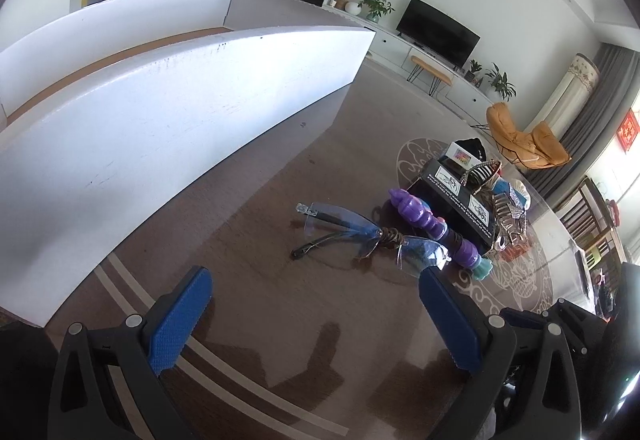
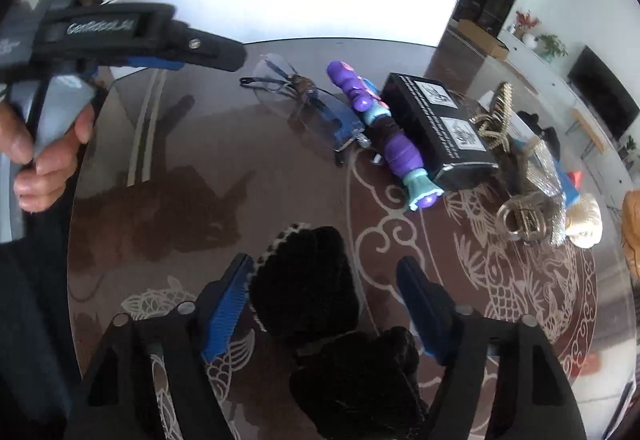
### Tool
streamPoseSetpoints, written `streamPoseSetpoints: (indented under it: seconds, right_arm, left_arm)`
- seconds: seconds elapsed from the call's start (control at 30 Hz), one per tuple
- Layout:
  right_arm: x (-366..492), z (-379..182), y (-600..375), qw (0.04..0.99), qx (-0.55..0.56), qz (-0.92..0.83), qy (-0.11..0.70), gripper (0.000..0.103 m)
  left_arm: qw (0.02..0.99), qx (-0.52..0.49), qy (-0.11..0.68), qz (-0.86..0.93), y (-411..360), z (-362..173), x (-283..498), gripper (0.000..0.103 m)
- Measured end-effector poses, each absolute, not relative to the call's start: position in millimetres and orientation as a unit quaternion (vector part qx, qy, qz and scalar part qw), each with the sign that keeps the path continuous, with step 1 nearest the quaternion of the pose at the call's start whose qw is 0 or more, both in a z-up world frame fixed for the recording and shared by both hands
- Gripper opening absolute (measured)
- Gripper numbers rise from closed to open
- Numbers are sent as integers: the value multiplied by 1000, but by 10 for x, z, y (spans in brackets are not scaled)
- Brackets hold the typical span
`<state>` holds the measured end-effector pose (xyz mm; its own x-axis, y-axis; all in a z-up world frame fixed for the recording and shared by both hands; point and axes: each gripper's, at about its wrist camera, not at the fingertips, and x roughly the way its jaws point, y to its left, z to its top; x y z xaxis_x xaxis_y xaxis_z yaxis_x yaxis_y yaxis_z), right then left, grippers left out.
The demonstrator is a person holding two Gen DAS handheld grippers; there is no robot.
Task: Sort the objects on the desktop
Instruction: 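Grasp the clear glasses with the left tool while the right tool holds the hat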
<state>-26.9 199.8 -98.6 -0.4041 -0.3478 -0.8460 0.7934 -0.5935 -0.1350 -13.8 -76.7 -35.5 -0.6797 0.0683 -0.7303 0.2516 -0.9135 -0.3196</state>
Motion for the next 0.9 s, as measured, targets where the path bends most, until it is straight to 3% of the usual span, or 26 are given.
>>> streamPoseSetpoints:
  seconds: [0.2, 0.43, 0.67, 0.8, 0.9]
  right_arm:
    - [-261, -1014, 2690, 201, 461, -858, 105, 64]
    - [132, -1015, 2922, 175, 444, -875, 83, 80]
    - [252, -975, 2936, 187, 459, -866, 67, 80]
    - [350, -925, 3100, 178, 457, -868, 73, 80]
    - [318, -895, 3206, 178, 464, -866, 62, 80]
  left_arm:
    - [10, 412, 172, -895, -649, -285, -168, 103]
    - [-116, 423, -41, -898, -365, -43, -711, 103]
    - [-192, 521, -72, -828, -184, -554, -987, 103]
    - [-289, 514, -71, -805, -52, -478, -651, 103]
    - [-265, 497, -104, -819, 1, -416, -554, 103]
